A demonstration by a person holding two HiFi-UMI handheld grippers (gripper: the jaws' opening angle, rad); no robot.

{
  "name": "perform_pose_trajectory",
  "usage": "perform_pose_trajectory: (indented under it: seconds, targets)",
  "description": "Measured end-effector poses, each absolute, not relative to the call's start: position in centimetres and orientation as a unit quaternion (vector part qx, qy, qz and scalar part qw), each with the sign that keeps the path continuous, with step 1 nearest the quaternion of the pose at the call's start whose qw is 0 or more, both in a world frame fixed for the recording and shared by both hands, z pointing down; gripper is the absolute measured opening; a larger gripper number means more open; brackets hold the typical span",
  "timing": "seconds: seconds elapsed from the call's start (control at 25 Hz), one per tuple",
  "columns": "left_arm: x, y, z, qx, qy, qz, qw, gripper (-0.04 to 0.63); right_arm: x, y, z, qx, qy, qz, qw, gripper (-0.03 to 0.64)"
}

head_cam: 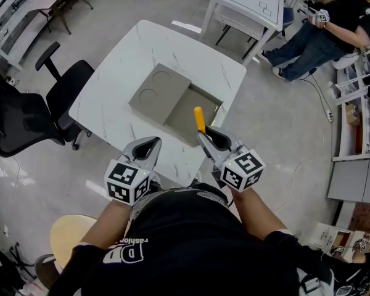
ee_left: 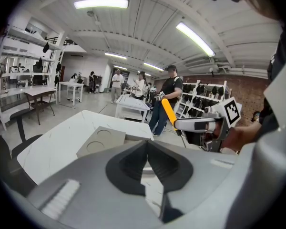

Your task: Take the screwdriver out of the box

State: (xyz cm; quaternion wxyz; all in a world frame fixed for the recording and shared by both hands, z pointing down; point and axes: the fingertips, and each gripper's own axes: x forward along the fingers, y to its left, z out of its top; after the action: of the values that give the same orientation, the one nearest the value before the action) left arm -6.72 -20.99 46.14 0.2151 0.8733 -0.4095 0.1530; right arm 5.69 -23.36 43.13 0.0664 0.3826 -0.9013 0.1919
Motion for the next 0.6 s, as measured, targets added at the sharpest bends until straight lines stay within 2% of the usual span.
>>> perform_pose_trajectory:
  seconds: [0.6]
  targets:
    - [-6.71, -21.09, 45.94, 0.875, -0.409, 0.152, 0.21, 0.058, 5.29, -23.19, 43.27, 0.375, -0.904, 0.19, 0.072, 0.075]
